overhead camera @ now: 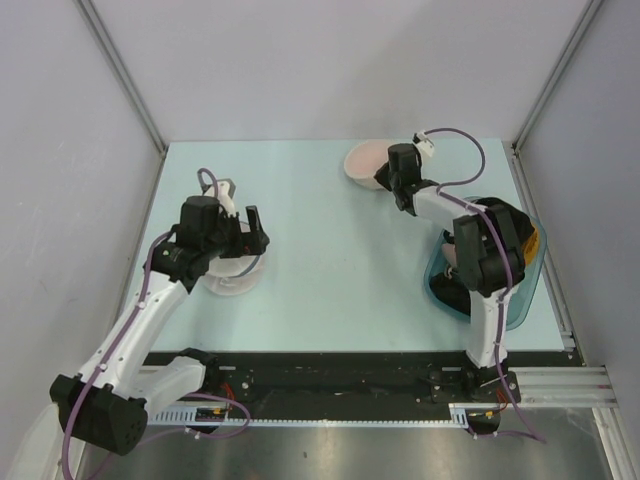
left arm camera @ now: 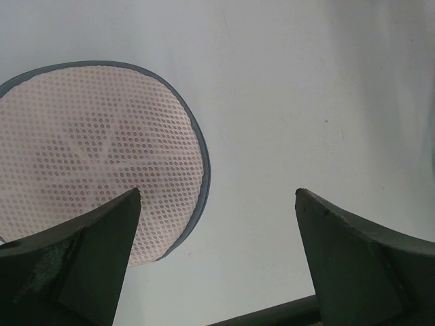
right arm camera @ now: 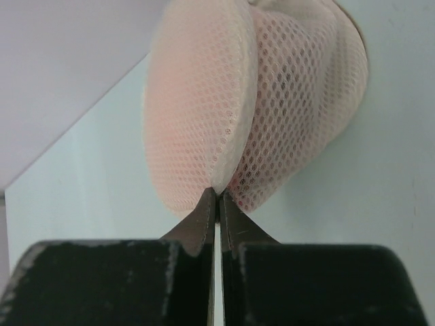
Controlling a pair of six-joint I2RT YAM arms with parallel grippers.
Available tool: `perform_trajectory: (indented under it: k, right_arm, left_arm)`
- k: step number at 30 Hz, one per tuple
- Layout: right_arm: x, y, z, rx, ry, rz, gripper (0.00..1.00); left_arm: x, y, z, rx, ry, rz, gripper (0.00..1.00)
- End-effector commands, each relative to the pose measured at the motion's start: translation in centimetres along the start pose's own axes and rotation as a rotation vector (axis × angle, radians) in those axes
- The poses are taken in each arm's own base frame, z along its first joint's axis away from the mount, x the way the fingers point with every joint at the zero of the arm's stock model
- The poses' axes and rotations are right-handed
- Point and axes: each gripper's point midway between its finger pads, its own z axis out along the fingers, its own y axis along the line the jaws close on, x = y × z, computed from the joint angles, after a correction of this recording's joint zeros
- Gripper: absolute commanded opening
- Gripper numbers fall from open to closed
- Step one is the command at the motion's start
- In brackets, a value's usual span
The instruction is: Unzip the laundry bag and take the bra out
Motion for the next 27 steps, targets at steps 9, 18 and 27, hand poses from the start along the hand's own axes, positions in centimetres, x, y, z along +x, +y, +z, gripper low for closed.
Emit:
perform_trajectory:
  k: [9,18,27]
  right_arm:
    - [3.8,5.7,-20.3,-0.171,0.090,-0.224,0.00]
    - [7.7,2.0,-27.4,-0.188,0.137,-0.227,0.00]
    - [7.5,0.9,-28.4,-0.239,0.213,-0.349,1.00]
  left_arm:
    - [-0.2,-0.8,-1.5,0.047,-0.034,0.021,1.00]
    - [-1.0,-1.9,-1.3,0.098,-0.040,0.026,1.00]
    - [0.2,-9.1,-1.3,0.188,-0.021,0.259,0.94]
